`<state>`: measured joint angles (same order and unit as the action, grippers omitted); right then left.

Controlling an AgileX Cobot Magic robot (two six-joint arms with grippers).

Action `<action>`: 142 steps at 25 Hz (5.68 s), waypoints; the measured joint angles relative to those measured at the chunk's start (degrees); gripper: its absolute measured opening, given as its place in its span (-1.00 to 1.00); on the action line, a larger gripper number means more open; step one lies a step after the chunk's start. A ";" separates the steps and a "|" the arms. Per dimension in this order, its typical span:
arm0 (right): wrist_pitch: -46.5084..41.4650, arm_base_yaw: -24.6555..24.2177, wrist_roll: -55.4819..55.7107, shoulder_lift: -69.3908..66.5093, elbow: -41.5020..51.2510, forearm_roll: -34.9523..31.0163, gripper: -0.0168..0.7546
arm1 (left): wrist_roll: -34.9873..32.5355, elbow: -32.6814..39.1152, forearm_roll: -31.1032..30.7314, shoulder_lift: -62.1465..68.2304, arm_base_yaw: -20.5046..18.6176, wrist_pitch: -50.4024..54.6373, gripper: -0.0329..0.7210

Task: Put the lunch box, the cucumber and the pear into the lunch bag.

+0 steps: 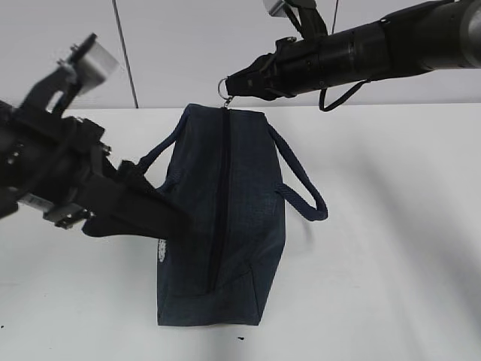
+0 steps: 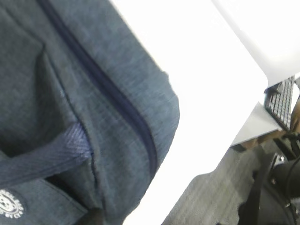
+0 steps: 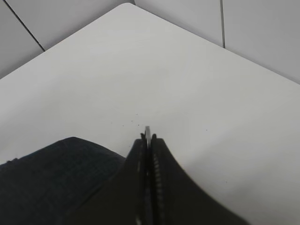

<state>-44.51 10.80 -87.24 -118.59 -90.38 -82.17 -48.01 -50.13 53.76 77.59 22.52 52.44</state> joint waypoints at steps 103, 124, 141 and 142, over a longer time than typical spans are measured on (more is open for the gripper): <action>-0.74 -4.04 7.49 -6.43 -3.94 9.14 -0.94 | 0.79 -30.15 7.47 26.48 -5.06 -3.46 -0.89; -3.94 -4.38 30.54 2.60 -3.94 29.89 0.16 | 1.04 -34.28 -6.28 29.09 -5.06 -11.31 0.18; -18.85 -4.38 58.27 20.98 -3.94 61.25 0.19 | 18.25 -34.28 -32.69 13.79 -5.06 -3.36 0.18; -20.28 -4.38 59.63 21.78 -3.94 61.93 0.20 | 19.18 -34.28 -33.93 13.25 -5.06 -1.58 0.18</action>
<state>-64.79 6.42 -27.61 -96.82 -94.32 -20.24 -28.82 -84.40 19.83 90.84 17.45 50.86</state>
